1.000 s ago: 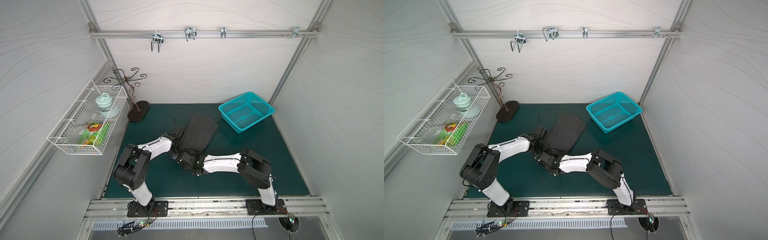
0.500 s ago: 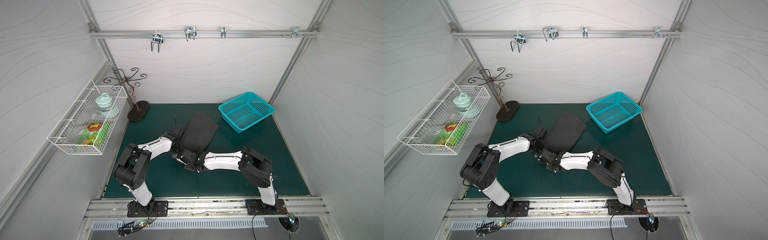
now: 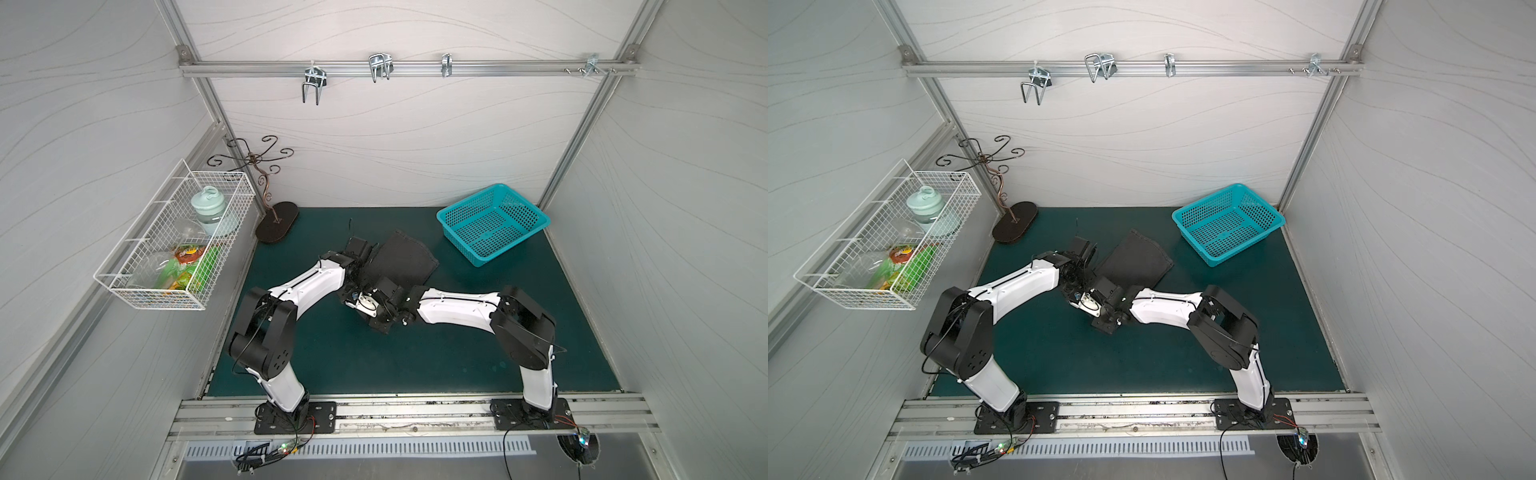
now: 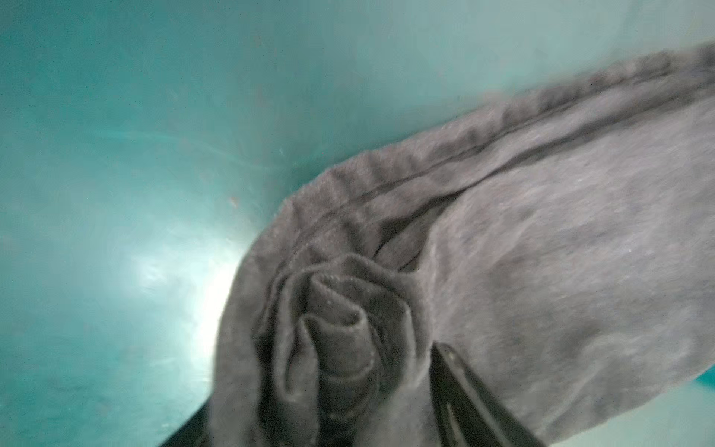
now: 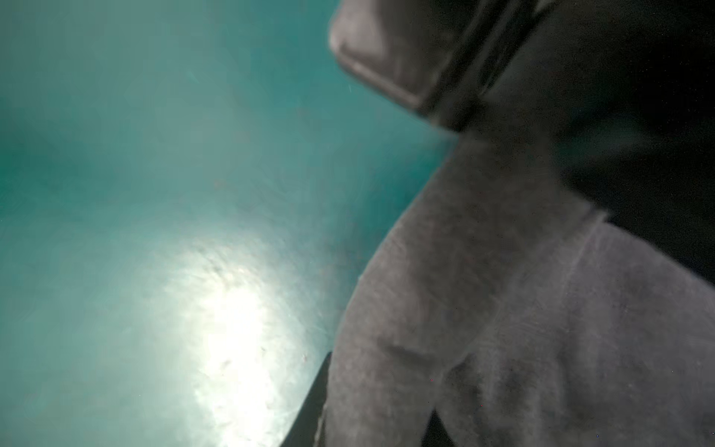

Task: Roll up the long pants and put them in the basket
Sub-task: Roll the long pant at the center of the board.

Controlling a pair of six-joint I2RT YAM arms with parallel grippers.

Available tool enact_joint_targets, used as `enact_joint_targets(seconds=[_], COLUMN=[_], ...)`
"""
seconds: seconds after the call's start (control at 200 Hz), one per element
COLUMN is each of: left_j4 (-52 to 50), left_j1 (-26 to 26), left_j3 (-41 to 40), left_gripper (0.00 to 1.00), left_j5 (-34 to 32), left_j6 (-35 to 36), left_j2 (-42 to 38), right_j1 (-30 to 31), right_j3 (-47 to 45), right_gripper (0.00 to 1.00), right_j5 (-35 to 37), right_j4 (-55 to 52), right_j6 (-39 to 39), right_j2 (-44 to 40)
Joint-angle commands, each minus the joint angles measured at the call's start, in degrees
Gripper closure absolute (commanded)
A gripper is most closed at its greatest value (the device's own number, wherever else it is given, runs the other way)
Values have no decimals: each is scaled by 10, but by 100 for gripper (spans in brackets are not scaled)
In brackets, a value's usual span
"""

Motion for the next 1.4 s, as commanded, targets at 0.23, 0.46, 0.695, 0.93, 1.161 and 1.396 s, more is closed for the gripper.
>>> enact_joint_targets(seconds=[0.23, 0.46, 0.695, 0.93, 1.161, 1.396], left_j4=[-182, -178, -173, -171, -171, -166], left_j1=[11, 39, 51, 53, 53, 52], left_j3=[113, 94, 80, 60, 40, 35], left_gripper=[23, 22, 22, 22, 23, 24], left_j5=[-126, -151, -179, -156, -121, -104], left_j6=[23, 6, 1, -18, -39, -42], left_j2=[-62, -107, -158, -173, -173, -176], right_j1=[-50, -54, -70, -125, -182, -241], right_j3=[-3, 9, 27, 63, 95, 125], right_gripper=[100, 100, 100, 100, 100, 100], right_j5=[-29, -36, -105, -300, -481, -606], right_j4=[-180, -192, -213, -253, -278, -340], right_j6=[82, 82, 88, 96, 128, 161], right_j2=[95, 117, 137, 172, 233, 316])
